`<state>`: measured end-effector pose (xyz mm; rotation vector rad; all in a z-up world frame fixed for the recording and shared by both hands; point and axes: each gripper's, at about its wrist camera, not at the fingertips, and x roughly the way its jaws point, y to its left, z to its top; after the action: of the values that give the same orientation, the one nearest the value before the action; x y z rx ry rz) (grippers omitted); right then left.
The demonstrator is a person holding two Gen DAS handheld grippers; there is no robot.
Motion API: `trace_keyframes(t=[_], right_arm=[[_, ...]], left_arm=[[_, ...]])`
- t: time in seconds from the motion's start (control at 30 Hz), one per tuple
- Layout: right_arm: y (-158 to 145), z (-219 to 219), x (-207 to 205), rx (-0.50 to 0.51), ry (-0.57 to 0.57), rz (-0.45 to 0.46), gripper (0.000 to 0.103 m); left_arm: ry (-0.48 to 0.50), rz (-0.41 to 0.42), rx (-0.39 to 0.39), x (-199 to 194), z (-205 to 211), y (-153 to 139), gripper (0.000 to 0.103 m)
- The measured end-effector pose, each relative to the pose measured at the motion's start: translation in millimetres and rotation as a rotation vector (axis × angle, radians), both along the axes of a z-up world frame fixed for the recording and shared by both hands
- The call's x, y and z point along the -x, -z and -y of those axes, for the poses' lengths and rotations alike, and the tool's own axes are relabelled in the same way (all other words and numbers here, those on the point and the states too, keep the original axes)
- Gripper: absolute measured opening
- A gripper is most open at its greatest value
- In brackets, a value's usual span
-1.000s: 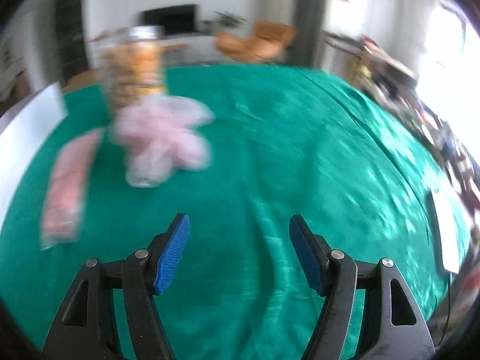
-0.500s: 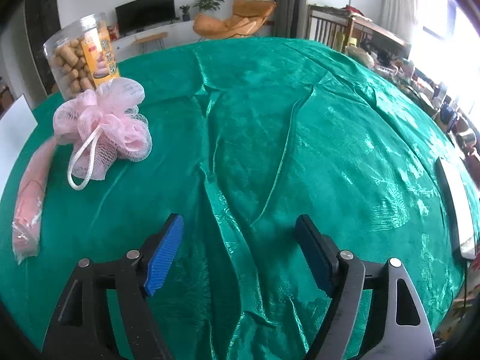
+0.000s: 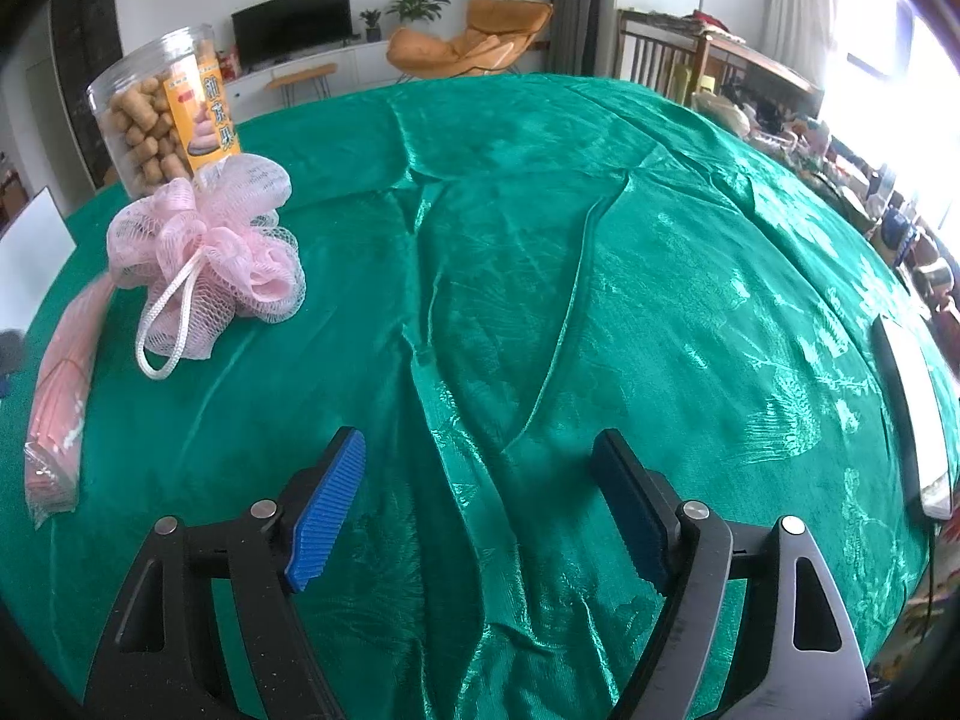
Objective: Organize soft objects
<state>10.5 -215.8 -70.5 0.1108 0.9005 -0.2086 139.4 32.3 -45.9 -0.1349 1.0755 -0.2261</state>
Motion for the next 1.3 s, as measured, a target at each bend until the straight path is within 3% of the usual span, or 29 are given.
trace_keyframes(t=[0.1, 0.17, 0.37, 0.67, 1.3], right_arm=[[0.0, -0.1, -0.1, 0.000, 0.000, 0.000, 0.081], [-0.1, -0.3, -0.2, 0.000, 0.000, 0.000, 0.082], [1.0, -0.9, -0.8, -0.001, -0.002, 0.000, 0.082], [1.0, -1.2, -0.9, 0.000, -0.001, 0.000, 0.082], [1.0, -1.4, -0.7, 0.000, 0.000, 0.001, 0.082]], left_arm=[[-0.010, -0.036, -0.047, -8.9, 2.1, 21.6, 0.101], [0.002, 0.014, -0.090, -7.5, 6.2, 21.7, 0.101], [0.052, 0.043, -0.224, -19.2, 16.6, 31.7, 0.103], [0.048, 0.133, -0.208, -13.3, -4.2, 35.5, 0.103], [0.048, 0.133, -0.207, -14.7, -5.0, 33.5, 0.103]])
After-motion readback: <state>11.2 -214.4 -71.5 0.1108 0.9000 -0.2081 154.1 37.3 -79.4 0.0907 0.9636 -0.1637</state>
